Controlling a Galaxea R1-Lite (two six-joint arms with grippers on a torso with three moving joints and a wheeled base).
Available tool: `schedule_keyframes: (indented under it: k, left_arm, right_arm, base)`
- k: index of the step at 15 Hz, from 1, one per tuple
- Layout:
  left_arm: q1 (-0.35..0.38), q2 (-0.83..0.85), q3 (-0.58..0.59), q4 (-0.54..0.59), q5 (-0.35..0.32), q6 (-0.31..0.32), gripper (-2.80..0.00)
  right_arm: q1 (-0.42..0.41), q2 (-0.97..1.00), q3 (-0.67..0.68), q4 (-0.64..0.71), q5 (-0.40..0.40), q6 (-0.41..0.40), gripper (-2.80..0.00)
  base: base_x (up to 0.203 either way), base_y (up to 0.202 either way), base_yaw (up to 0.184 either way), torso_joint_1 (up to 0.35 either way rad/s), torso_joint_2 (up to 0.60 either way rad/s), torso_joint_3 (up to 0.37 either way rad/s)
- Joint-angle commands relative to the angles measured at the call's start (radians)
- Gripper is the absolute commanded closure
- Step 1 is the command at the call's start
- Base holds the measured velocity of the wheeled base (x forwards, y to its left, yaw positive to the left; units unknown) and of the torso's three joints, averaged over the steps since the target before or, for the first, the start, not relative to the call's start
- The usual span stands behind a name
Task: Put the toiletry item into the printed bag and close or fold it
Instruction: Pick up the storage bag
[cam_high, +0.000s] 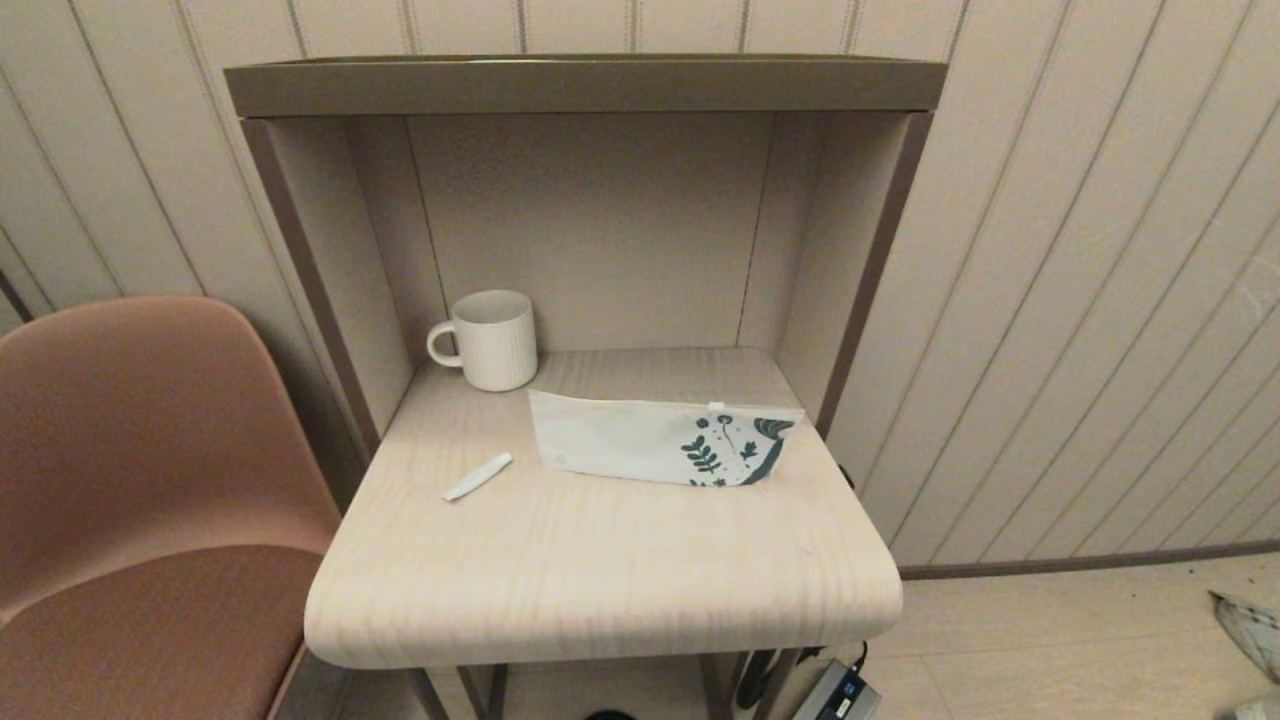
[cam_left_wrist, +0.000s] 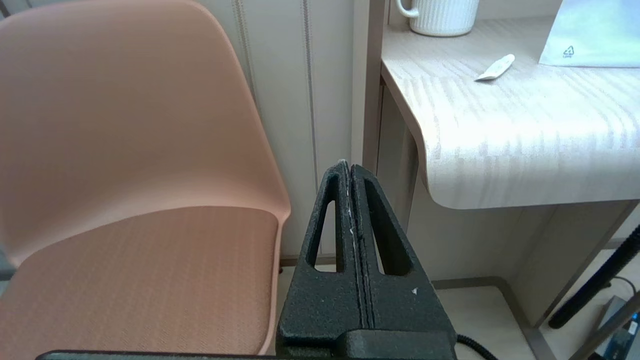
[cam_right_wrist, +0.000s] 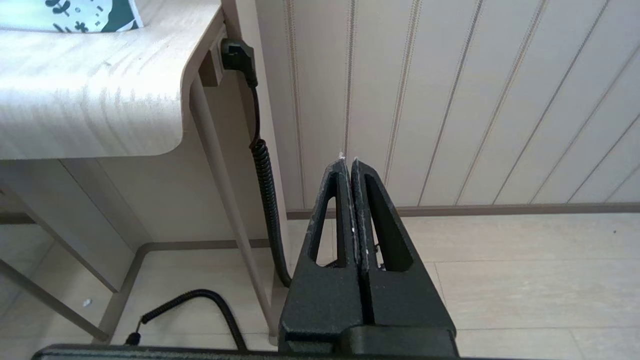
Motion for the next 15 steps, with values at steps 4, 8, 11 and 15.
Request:
schedule_keyframes:
  k: [4,8,11,15]
  left_arm:
    - [0.0,0.0,0.0,-0.001,0.0,0.0,0.0]
    - [0.0,0.0,0.0,-0.001,0.0,0.0,0.0]
    - [0.0,0.0,0.0,-0.001,0.0,0.0,0.0]
    - [0.0,0.0,0.0,-0.001,0.0,-0.001,0.0]
  right_arm:
    - [0.001,-0.003,-0.09,0.02,0.06,-0.039,0.0]
    - [0.008,0.15,-0.605,0.307,0.209,0.023,0.0]
    - [0.091,0.527,-0.747,0.323,0.217,0.059,0.0]
    - [0.141,0.995,-0.807,0.151,0.234,0.029,0.0]
  base:
    - [0.0,0.0,0.0,0.0,0.0,0.0]
    - [0.0,0.0,0.0,0.0,0.0,0.0]
    - [0.0,0.0,0.0,0.009,0.0,0.001]
    - [0.0,0.0,0.0,0.0,0.0,0.0]
